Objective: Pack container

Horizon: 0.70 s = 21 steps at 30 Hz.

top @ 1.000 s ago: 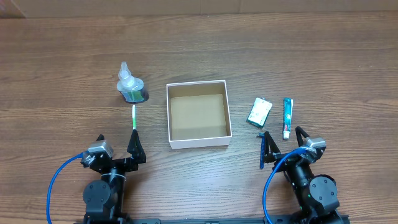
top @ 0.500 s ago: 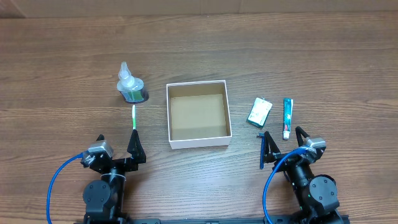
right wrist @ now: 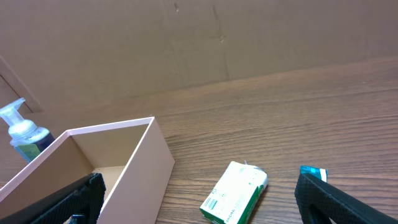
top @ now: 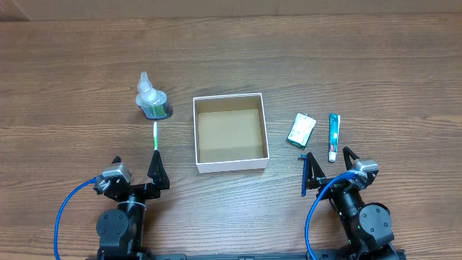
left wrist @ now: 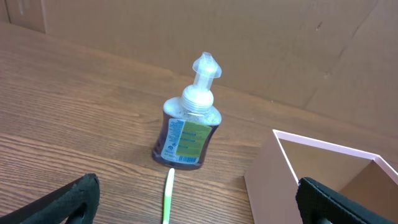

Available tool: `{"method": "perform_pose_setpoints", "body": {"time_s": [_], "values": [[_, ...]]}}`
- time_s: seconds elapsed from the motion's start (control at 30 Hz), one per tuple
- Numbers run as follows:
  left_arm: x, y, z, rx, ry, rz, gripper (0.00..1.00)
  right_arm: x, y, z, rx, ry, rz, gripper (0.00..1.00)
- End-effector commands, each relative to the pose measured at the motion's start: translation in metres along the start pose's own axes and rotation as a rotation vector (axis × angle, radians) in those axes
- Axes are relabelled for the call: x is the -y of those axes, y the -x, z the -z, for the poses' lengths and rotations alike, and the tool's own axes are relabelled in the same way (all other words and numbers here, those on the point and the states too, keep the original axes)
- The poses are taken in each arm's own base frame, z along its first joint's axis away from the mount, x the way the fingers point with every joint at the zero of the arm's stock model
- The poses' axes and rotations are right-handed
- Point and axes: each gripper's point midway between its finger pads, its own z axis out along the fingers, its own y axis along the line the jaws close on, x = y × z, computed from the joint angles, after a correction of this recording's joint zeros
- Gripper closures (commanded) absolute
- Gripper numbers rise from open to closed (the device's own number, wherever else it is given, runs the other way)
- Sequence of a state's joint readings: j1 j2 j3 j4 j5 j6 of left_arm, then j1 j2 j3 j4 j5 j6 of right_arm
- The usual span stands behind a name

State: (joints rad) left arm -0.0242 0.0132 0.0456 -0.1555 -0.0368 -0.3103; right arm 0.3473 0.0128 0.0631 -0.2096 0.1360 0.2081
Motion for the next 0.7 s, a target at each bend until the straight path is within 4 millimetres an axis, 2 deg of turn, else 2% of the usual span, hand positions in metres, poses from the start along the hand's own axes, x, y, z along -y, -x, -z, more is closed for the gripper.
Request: {"method": "perform_pose_setpoints", "body": {"time_s": [0.0, 0.43, 0.53, 0.67], "values": [[0.001, 0.000, 0.000, 0.005, -0.009, -0.018, 0.00, 0.000, 0.004, 0.001, 0.019, 0.002, -0.003, 0.00], [0.001, 0.000, 0.000, 0.005, -0.009, -0.018, 0.00, -0.001, 0.004, 0.002, -0.001, 0.005, -0.001, 0.00], [0.001, 0.000, 0.000, 0.005, -0.009, -0.018, 0.00, -0.003, 0.022, 0.008, 0.015, -0.009, -0.010, 0.00], [0.001, 0.000, 0.000, 0.005, -0.009, -0.018, 0.00, 0.001, 0.077, 0.024, -0.025, -0.127, 0.001, 0.00]]}}
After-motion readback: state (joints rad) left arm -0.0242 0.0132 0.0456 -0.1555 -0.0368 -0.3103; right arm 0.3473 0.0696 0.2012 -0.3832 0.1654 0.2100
